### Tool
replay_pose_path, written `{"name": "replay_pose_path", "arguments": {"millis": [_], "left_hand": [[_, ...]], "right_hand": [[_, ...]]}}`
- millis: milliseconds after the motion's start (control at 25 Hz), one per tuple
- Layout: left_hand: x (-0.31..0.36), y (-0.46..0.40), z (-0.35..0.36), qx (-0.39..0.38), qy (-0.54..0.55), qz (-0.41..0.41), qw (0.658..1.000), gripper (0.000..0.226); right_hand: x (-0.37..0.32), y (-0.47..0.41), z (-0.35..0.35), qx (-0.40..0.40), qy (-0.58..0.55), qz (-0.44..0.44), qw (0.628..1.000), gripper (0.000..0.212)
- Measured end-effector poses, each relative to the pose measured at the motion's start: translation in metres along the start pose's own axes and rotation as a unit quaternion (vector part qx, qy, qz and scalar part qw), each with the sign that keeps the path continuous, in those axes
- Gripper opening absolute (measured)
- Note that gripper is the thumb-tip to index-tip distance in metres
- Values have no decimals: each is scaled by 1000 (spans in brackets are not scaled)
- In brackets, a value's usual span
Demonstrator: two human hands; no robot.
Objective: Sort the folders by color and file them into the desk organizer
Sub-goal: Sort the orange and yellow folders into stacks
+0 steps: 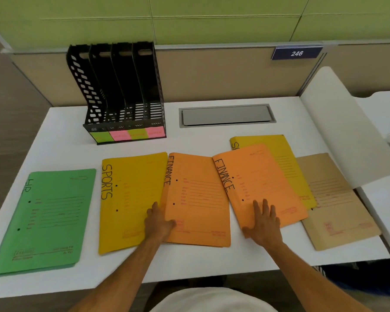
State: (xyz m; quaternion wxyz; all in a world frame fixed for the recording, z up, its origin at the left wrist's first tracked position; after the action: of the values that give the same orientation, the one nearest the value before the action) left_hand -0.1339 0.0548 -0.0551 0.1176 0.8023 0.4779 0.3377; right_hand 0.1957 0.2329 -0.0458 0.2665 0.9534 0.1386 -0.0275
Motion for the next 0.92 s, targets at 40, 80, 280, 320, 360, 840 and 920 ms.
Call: {"name": "replay_pose_path", "arguments": {"millis": [40,80,280,320,360,840,920], "left_hand": [[0,-1,2,3,3,-19,1000,110],[0,-2,4,5,17,-41,999,113],[2,7,22,-37,152,-76,985,76],[3,8,24,-44,165,-71,983,59],[4,9,25,-48,177,-69,981,47],[21,19,22,-53,264,-41,962,28],[25,21,24,-57,274,-37,959,28]], "right_hand": [[1,-5,2,-7,4,-4,1000,111],[0,-8,3,-20,3,-6,1000,116],[5,-15,18,-66,-9,-7,998,134],[3,-16,20,-77,-9,-3,997,137],[1,-17,22,-82,-14,0,997,138],[-20,-22,-2,-76,-63,10,995,87],[-30,-20,-28,-39,-56,-26,997,75]]}}
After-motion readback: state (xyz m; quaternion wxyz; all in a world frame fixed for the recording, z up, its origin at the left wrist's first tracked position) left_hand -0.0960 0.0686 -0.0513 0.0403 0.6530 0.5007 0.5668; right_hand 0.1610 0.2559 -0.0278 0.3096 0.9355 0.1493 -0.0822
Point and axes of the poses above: each hand's wrist, its own y-axis away from the middle knuckle, its own z-axis out of the palm, x = y × z, the point moved 7 cm from there along -y, towards the middle knuckle, and after that the axes turned 2 degrees about -y, right-handed, at the moved point
